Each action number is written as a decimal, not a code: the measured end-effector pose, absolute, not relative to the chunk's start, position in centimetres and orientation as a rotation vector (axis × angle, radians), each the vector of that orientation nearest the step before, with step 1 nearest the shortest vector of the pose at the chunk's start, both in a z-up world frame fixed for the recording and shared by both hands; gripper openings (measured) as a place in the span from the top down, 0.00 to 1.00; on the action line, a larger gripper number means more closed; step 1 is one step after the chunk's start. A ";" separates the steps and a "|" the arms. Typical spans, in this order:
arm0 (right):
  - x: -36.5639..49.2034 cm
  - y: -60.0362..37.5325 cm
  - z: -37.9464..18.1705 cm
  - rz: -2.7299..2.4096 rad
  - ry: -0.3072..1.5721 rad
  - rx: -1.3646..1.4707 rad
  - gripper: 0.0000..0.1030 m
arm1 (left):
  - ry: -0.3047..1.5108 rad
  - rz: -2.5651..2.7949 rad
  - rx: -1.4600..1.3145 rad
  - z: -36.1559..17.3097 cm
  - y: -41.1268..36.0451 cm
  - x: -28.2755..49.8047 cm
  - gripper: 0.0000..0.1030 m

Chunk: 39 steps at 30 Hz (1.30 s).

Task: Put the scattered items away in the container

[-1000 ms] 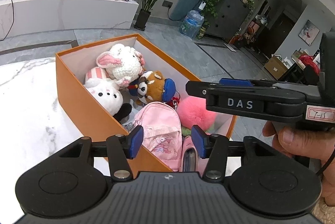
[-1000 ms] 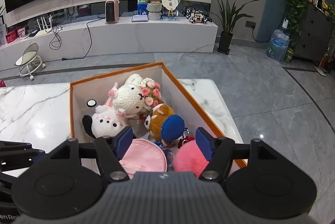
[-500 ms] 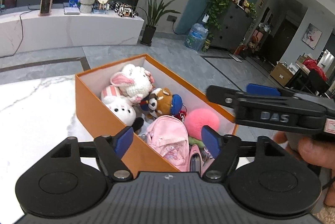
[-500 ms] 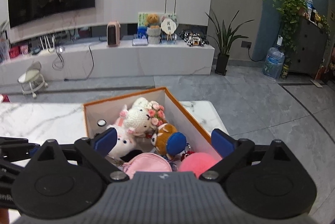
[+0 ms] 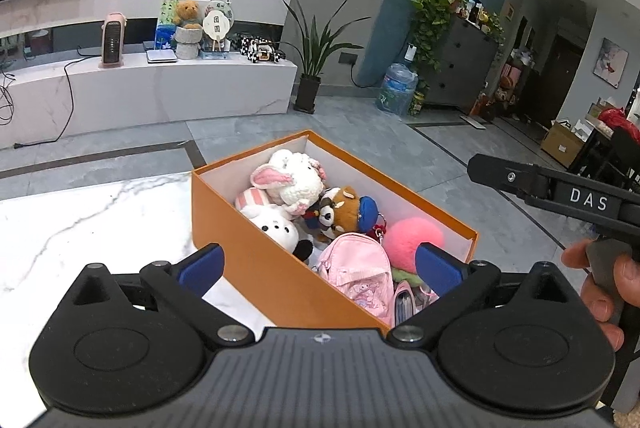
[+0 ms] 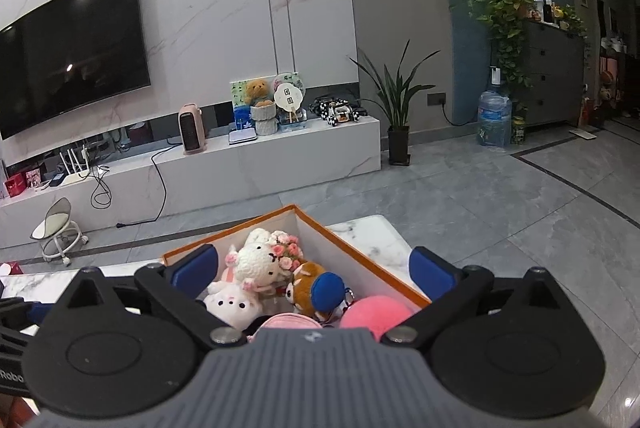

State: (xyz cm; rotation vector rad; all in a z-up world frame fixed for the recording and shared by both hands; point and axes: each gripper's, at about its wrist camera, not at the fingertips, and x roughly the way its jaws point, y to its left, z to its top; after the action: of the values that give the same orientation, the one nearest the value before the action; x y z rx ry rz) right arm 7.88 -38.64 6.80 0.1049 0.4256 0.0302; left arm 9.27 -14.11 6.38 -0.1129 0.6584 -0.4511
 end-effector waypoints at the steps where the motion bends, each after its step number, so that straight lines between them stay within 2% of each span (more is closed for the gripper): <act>1: 7.7 -38.5 6.8 0.030 0.424 0.107 0.01 | 0.654 -0.446 -0.108 6.4 -14.0 9.1 0.00; 14: 4.9 -36.8 5.7 -0.101 0.433 0.108 0.01 | 0.602 -0.320 -0.048 6.7 -13.2 8.0 0.00; 22: 5.4 -34.7 4.1 -0.224 0.508 0.005 0.01 | 0.643 -0.270 0.000 6.0 -13.7 8.5 0.00; 26: 6.1 -34.6 2.8 -0.218 0.594 0.050 0.01 | 0.675 -0.236 0.032 5.3 -14.0 8.9 0.00; 39: 6.1 -34.2 2.0 -0.230 0.641 0.042 0.01 | 0.706 -0.212 0.063 4.5 -14.5 9.5 0.00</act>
State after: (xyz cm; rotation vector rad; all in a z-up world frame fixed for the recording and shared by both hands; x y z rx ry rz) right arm 6.09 -34.15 1.97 0.0423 0.6405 -0.2299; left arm 9.50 -14.51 4.52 0.0635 0.7056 -0.2118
